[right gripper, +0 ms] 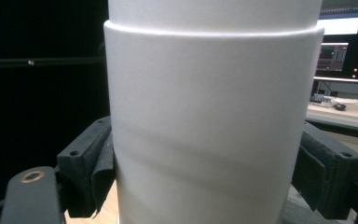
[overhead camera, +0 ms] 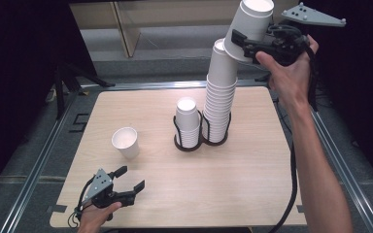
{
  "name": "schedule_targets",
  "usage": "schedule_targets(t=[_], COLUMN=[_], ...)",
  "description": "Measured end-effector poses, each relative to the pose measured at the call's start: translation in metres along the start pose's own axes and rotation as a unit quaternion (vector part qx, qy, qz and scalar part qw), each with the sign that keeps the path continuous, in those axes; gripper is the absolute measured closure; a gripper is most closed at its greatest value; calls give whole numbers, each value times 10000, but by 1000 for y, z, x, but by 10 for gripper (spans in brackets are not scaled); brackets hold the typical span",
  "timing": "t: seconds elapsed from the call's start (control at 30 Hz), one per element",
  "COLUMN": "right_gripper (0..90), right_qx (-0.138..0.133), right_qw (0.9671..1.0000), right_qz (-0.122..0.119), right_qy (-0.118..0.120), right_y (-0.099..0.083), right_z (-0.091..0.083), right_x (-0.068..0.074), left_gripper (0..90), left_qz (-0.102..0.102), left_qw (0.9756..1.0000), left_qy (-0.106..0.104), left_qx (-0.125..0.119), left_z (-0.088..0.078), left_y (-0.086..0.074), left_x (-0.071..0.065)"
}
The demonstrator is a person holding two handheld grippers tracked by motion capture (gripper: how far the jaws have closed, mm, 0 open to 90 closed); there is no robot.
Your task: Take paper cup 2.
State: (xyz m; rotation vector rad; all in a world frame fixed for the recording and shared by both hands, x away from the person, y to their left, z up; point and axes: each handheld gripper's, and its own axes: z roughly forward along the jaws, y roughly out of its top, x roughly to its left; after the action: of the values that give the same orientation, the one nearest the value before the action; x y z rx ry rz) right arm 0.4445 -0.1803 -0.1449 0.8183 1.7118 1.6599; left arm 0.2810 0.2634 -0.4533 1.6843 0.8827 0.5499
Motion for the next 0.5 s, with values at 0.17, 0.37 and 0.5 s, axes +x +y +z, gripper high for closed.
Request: schedule_targets(t=[0.17, 0.37, 0.5], right_gripper=[176, 176, 176], right_qx=[141, 301, 428], right_qw=[9998, 9993, 9986], right_qz=[-92, -62, -21], right_qy=[57, 198, 324], right_y=[-20, -50, -75], right_z=[-21, -41, -50], right_x=[3, 11, 20], left_gripper=[147, 147, 147], left_qz=[2, -38, -3], left_qw=[9999, 10000, 10000], left_qy=[-77, -3, 11], left_qx=[-144, 3, -37], left_z=[3, 2, 2], left_y=[-1, -1, -1], left_x=[1, -1, 0])
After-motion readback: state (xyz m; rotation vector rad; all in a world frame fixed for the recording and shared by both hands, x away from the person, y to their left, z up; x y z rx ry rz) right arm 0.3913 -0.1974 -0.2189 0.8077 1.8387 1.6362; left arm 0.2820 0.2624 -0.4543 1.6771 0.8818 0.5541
